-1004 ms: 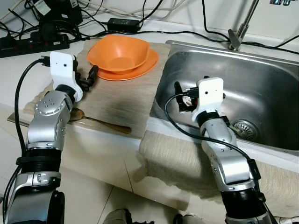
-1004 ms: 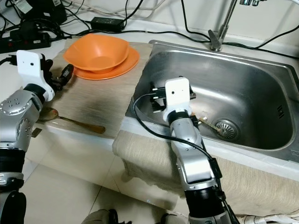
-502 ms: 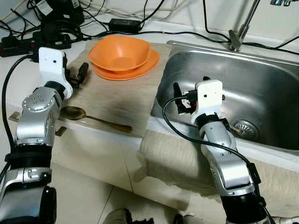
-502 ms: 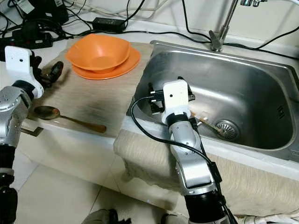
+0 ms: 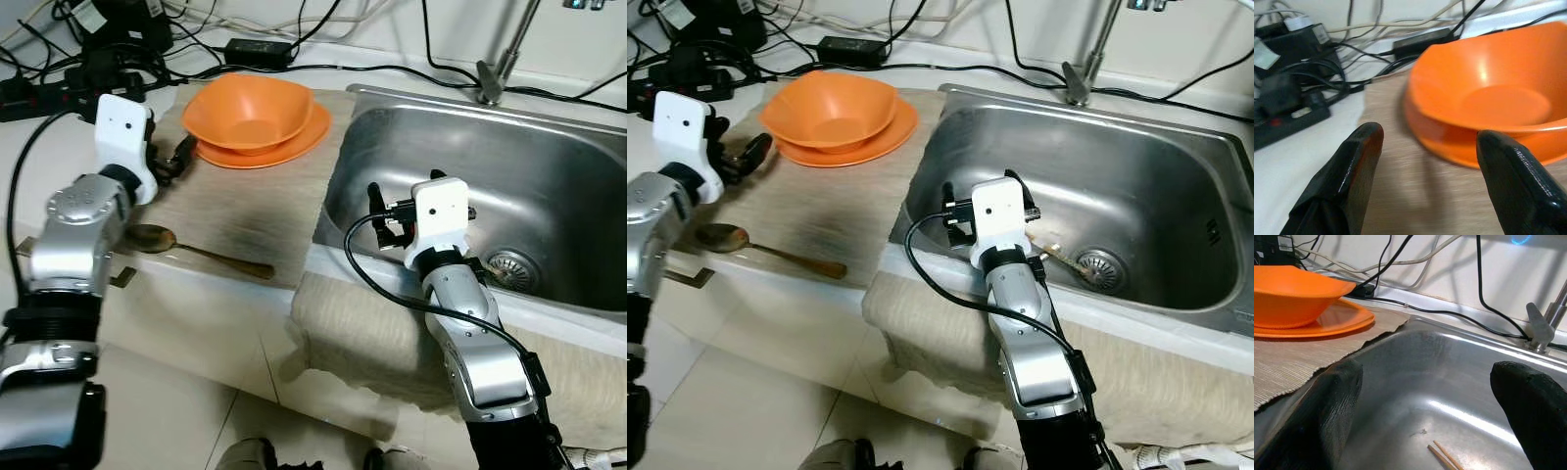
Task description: Kitchen organization
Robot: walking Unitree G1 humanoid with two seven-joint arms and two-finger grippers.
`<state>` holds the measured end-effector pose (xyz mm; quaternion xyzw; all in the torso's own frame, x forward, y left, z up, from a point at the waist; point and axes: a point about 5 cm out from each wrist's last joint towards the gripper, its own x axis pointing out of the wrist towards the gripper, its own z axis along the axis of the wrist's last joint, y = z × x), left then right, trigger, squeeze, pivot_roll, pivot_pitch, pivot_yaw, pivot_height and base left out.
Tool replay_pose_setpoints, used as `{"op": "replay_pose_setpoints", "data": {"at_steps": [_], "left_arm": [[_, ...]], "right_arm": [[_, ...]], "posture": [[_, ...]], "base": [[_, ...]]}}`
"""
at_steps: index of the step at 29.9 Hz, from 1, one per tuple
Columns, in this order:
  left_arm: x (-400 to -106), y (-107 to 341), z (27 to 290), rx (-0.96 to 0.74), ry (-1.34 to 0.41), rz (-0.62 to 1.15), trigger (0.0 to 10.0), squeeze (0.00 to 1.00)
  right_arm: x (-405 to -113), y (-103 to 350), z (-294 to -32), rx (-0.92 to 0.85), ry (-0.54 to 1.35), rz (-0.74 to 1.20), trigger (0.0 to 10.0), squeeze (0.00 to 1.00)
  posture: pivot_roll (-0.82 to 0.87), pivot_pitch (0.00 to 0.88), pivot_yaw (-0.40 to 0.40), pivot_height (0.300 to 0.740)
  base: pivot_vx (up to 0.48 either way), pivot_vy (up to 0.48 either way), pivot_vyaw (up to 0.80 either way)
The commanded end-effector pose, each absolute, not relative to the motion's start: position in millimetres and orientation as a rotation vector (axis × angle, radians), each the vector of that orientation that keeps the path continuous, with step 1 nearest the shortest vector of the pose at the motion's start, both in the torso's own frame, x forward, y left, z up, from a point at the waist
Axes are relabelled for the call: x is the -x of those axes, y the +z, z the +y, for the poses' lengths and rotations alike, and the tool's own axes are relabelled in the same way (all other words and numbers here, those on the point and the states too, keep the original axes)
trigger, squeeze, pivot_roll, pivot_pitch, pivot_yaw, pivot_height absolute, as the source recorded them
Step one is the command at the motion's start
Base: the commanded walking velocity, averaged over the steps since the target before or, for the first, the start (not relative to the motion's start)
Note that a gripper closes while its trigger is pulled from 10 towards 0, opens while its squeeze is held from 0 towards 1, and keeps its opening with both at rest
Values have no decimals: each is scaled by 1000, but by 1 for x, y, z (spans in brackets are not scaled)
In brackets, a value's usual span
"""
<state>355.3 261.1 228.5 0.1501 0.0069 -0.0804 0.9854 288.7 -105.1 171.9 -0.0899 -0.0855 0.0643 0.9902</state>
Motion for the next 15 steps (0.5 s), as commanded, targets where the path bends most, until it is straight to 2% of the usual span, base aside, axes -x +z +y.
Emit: {"op": "replay_pose_setpoints", "data": {"at_steps": [1, 5, 15], "left_arm": [[-354, 249, 263, -327, -171, -28, 10000, 0], [-342, 273, 278, -397, -199, -5, 10000, 0], [-316, 277, 276, -456, -412, 157, 10000, 0]], "right_arm": [[-286, 170, -104, 184, 132, -176, 10000, 0], [-288, 165, -100, 185, 153, -161, 10000, 0], [-292, 162, -92, 177, 186, -153, 10000, 0]], "posture": [[16, 81, 45, 740], [51, 87, 33, 740], [99, 102, 27, 740]], "base": [[0, 0, 0], [0, 0, 0], [0, 0, 0]]}}
